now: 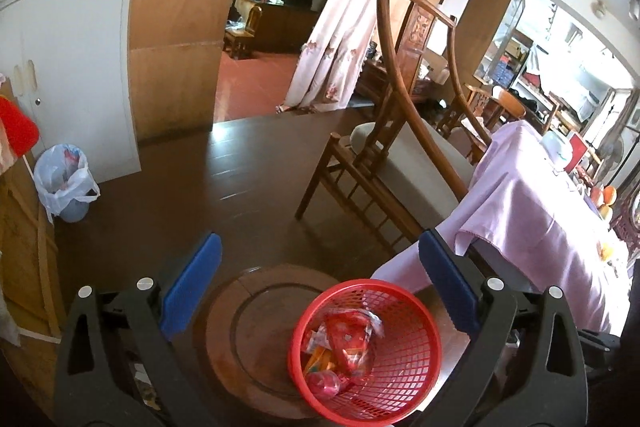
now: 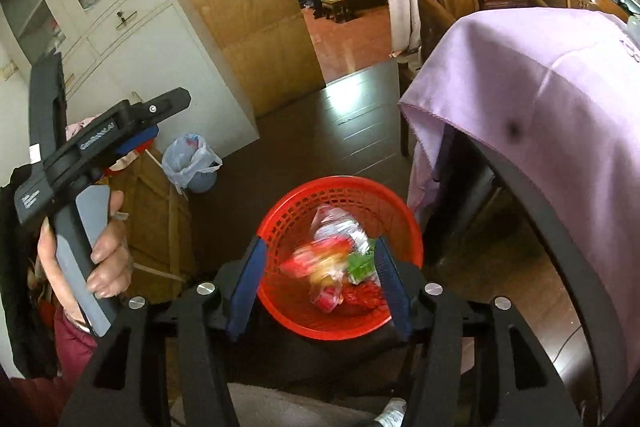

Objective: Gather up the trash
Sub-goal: 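Carry both items to the red wastebasket and open both tools over it, then bring both tools back over the table trash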

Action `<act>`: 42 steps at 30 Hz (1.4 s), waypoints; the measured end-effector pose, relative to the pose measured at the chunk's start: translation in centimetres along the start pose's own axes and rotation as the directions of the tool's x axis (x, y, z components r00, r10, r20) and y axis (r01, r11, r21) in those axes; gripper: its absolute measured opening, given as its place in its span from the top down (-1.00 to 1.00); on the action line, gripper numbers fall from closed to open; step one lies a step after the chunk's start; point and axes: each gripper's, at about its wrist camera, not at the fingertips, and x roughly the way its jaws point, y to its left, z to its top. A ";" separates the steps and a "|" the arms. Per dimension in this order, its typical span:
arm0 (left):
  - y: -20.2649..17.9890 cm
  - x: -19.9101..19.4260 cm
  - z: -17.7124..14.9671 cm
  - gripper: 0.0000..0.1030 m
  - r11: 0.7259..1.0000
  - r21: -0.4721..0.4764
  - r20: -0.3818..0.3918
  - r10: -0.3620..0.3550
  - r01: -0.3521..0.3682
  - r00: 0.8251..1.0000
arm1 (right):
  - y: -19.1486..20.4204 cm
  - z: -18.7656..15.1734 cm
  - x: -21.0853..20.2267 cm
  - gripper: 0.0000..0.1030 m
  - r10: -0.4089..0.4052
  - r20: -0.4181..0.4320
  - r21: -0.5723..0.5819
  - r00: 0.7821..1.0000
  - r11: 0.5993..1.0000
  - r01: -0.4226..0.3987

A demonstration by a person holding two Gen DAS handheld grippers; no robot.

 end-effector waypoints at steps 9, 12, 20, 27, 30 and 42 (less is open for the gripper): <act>-2.2 -0.8 0.4 -0.85 0.999 0.027 0.000 -0.046 0.046 0.999 | -3.0 -1.1 -5.4 -0.16 -0.054 0.120 0.052 0.991 0.997 0.048; -3.9 -1.4 0.4 -0.85 0.996 0.056 0.006 -0.069 0.069 0.998 | -4.4 -1.9 -7.5 -0.25 -0.093 0.164 0.082 0.982 0.993 0.080; -10.4 -3.0 -0.5 -0.87 0.973 0.162 -0.011 -0.163 0.163 0.987 | -8.9 -4.5 -14.0 -0.46 -0.184 0.284 0.199 0.941 0.971 0.130; -18.6 -2.9 -3.9 -0.87 0.920 0.305 -0.118 -0.219 0.245 0.969 | -14.8 -8.8 -20.3 -0.63 -0.309 0.365 0.333 0.878 0.924 0.187; -21.9 -2.9 -5.5 -0.87 0.890 0.365 -0.154 -0.231 0.273 0.961 | -18.1 -11.2 -23.2 -0.67 -0.380 0.386 0.403 0.841 0.889 0.217; -36.7 1.2 -7.8 -0.87 0.770 0.510 -0.292 -0.264 0.383 0.919 | -31.1 -18.8 -30.7 -0.70 -0.648 0.324 0.663 0.689 0.675 0.324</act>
